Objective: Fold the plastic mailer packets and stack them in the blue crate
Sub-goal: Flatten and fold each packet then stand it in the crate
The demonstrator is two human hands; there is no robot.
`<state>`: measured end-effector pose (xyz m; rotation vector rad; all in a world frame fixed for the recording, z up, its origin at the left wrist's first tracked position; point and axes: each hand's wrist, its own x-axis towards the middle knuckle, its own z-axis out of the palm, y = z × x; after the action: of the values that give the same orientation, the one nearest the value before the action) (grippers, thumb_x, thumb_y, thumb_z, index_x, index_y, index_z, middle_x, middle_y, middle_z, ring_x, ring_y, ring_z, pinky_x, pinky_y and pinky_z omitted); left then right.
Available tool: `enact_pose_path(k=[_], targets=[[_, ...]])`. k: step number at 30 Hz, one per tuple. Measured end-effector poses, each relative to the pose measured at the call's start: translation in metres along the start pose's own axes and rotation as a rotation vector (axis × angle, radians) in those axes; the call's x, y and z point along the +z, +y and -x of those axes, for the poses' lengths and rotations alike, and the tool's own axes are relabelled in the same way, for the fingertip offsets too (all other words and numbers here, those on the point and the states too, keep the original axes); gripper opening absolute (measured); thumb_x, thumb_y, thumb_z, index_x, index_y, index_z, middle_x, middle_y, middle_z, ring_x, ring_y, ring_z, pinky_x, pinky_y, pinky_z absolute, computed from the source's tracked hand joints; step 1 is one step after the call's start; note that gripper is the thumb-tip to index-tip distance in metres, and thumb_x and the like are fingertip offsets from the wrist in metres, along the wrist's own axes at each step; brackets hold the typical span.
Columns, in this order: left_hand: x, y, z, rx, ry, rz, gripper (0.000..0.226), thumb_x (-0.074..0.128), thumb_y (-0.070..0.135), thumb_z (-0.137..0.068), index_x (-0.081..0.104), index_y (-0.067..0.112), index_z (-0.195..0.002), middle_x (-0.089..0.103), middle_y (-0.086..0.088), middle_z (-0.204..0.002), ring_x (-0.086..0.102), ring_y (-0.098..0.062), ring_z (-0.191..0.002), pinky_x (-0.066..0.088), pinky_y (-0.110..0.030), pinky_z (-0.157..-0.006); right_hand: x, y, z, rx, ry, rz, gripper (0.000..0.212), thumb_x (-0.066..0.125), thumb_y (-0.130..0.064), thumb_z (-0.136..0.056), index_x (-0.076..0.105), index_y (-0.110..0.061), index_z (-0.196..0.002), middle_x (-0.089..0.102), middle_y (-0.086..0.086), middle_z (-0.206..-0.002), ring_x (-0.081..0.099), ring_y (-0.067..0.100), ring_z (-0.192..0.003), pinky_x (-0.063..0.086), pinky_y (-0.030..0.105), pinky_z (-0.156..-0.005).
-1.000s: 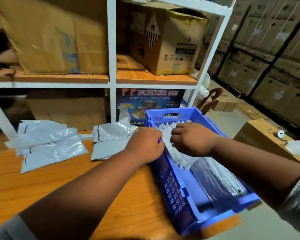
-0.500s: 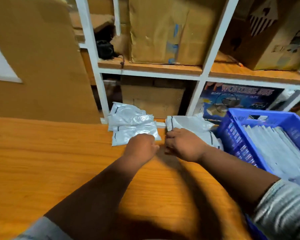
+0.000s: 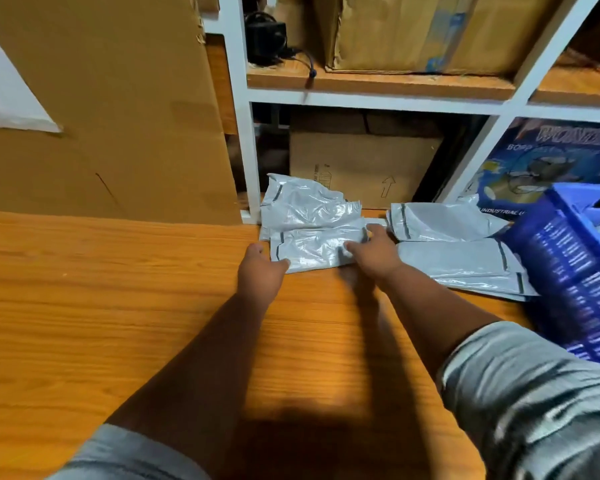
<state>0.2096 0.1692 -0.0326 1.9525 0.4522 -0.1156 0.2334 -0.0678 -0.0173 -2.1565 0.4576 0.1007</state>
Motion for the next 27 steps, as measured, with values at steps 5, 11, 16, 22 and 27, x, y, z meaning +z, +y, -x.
enact_pose_path(k=[5,11,16,22,27], targets=[[-0.007,0.0,-0.011,-0.012,-0.058,0.151,0.037,0.08,0.022,-0.094,0.071,0.014,-0.129,0.073,0.001,-0.103,0.07,-0.02,-0.086,0.058,-0.037,-0.075,-0.016,0.007,-0.005,0.164,0.008,-0.08,0.07,0.084,-0.035,-0.089,0.054,-0.014,-0.149,0.061,0.008,-0.143,0.064,0.032,-0.119,0.06,0.048,-0.099],[-0.015,-0.029,0.013,0.314,-0.168,0.044,0.03,0.078,-0.002,-0.09,0.069,0.022,-0.105,0.072,0.003,-0.095,0.064,0.002,-0.071,0.049,-0.025,-0.066,-0.065,0.037,0.064,-0.099,-0.191,-0.148,0.019,0.082,-0.009,-0.089,0.072,-0.016,-0.103,0.07,0.028,-0.105,0.069,0.03,-0.083,0.057,0.039,-0.069],[0.007,-0.07,0.061,0.845,-0.187,-0.319,0.043,0.069,-0.013,-0.065,0.065,0.017,-0.095,0.069,0.001,-0.108,0.065,-0.025,-0.104,0.051,-0.044,-0.09,-0.093,0.101,0.124,-0.483,-0.123,0.402,0.019,0.075,-0.016,-0.088,0.063,-0.029,-0.093,0.052,-0.005,-0.118,0.062,0.017,-0.104,0.056,0.041,-0.091],[0.032,-0.107,0.141,1.099,-0.213,-0.587,0.026,0.07,-0.004,-0.078,0.073,0.014,-0.097,0.068,-0.013,-0.139,0.063,-0.037,-0.127,0.049,-0.047,-0.108,-0.133,0.189,0.185,-0.602,-0.14,0.509,0.011,0.073,-0.031,-0.099,0.062,-0.028,-0.099,0.051,0.0,-0.138,0.064,0.024,-0.114,0.055,0.038,-0.093],[0.036,-0.129,0.199,1.212,-0.146,-0.665,0.018,0.064,0.014,-0.1,0.081,0.014,-0.106,0.064,-0.016,-0.148,0.058,-0.037,-0.14,0.043,-0.055,-0.116,-0.156,0.245,0.229,-0.582,-0.091,0.481,0.011,0.076,-0.027,-0.095,0.068,-0.022,-0.1,0.056,-0.002,-0.133,0.06,0.024,-0.122,0.053,0.04,-0.098]])
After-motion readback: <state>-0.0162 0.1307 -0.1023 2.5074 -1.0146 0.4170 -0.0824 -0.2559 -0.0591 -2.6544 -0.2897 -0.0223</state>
